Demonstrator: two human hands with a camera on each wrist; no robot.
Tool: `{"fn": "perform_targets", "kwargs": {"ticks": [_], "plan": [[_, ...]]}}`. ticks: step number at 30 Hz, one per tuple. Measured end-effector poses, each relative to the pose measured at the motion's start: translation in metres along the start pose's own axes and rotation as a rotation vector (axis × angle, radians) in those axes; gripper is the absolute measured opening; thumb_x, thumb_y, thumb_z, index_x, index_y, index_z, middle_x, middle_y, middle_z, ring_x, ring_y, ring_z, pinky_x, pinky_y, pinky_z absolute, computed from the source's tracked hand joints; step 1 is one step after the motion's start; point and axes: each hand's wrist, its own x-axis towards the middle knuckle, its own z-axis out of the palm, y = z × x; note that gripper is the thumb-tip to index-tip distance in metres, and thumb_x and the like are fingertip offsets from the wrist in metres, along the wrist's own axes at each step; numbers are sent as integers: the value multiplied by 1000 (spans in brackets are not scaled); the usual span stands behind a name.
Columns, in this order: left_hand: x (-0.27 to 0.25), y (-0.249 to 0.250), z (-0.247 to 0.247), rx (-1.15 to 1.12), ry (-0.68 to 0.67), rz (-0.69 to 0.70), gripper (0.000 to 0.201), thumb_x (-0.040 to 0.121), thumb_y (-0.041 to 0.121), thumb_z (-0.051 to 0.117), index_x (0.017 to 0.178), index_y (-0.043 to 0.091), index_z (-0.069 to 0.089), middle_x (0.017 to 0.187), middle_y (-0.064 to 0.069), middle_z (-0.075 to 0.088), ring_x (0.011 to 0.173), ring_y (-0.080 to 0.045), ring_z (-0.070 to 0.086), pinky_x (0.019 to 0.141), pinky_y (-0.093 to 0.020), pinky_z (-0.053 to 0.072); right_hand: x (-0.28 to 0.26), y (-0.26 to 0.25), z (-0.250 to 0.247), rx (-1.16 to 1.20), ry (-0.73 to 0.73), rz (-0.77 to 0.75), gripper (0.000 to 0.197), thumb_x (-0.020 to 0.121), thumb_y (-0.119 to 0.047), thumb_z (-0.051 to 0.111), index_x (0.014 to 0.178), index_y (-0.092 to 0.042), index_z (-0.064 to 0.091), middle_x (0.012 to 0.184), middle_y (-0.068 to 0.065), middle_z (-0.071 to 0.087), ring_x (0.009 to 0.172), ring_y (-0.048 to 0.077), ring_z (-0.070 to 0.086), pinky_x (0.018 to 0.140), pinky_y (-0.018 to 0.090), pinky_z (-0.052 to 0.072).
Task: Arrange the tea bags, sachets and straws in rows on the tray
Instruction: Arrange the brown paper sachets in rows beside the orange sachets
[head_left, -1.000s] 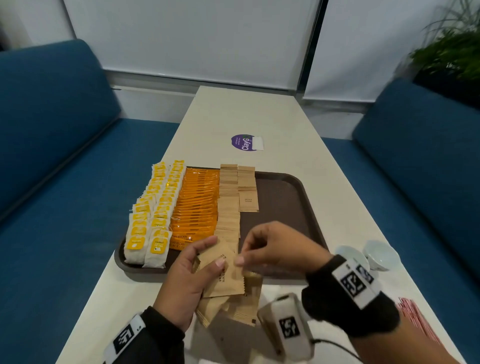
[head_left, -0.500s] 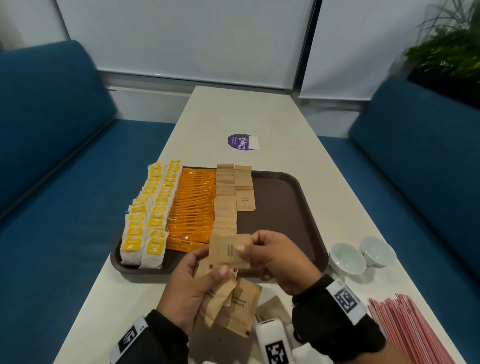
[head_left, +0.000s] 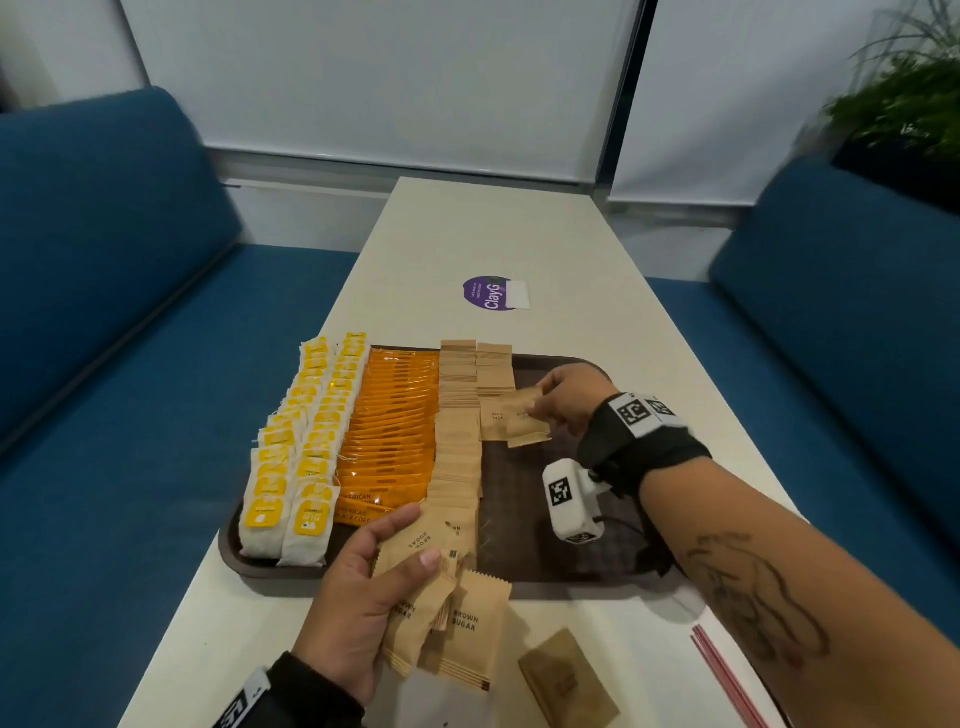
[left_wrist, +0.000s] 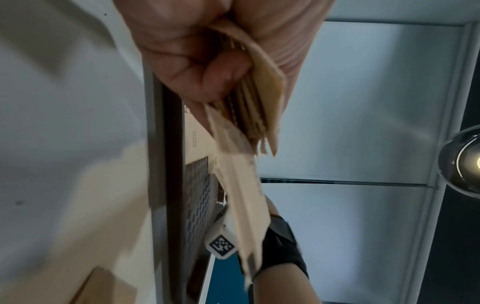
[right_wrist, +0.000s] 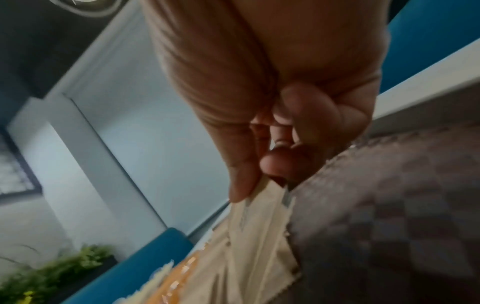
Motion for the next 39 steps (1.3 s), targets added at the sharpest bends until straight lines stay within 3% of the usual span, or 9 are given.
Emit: {"fn": "perform_targets", "kwargs": {"ticks": [4,5,8,11,18,24,30,34,39], "plan": [[3,1,-3,-14,9,-8,54,56,-1,67,107,15,63,104,-16,70,84,-33,69,52,-36,57,31,7,19,-80,-79,79,12,82,-13,72,88,-9,61,93,11,70,81,22,65,87,35,54],[3,1,-4,-16,13,-9,54,56,-1,67,107,16,63,104,-16,70,84,-33,69,52,-36,57,34,9,22,-119,-95,84,14,83,-17,71,89,-9,61,90,10,69,78,19,63,85,32,54],[5,1,-5,-23,23,-4,53,56,-1,67,106,16,63,103,-16,70,85,-33,69,54,-37,58,44,10,30,-107,-89,71,16,81,-19,73,78,-13,58,75,5,64,59,13,60,56,21,52],[6,1,-6,-31,23,-12,53,56,-1,67,106,16,63,102,-15,71,80,-32,70,52,-37,57,46,6,35,-224,-95,163,24,80,-28,75,76,-11,58,68,3,65,57,14,58,74,28,53],[3,2,-1,-13,1,9,53,58,0,66,109,17,62,105,-15,70,77,-29,71,51,-35,56,11,-4,20,-210,-31,-13,26,85,-32,68,77,-11,55,62,2,57,49,11,51,49,21,43],[1,5,7,-20,-5,68,49,60,3,65,106,18,62,101,-11,71,75,-25,71,52,-34,58,-83,-1,3,-155,-302,-205,35,76,-48,69,85,-15,62,70,-5,65,59,7,58,60,22,46],[-4,1,15,-49,-5,137,49,60,3,64,107,18,61,96,-9,73,76,-23,72,54,-32,57,-145,35,26,-26,-516,-133,22,73,-30,78,80,-16,63,64,-5,66,50,5,53,45,15,36],[-8,-2,16,-28,25,157,50,61,5,65,108,19,61,102,-8,70,80,-23,71,54,-31,57,-152,49,35,213,-467,-108,16,77,-10,75,78,-12,58,63,0,63,48,7,52,41,16,32],[-13,0,11,-34,67,151,41,78,-3,59,112,18,59,109,-11,67,94,-30,65,50,-28,56,-145,47,23,284,-315,-111,12,83,-10,69,76,-12,60,58,-5,63,45,4,49,43,17,38]]}}
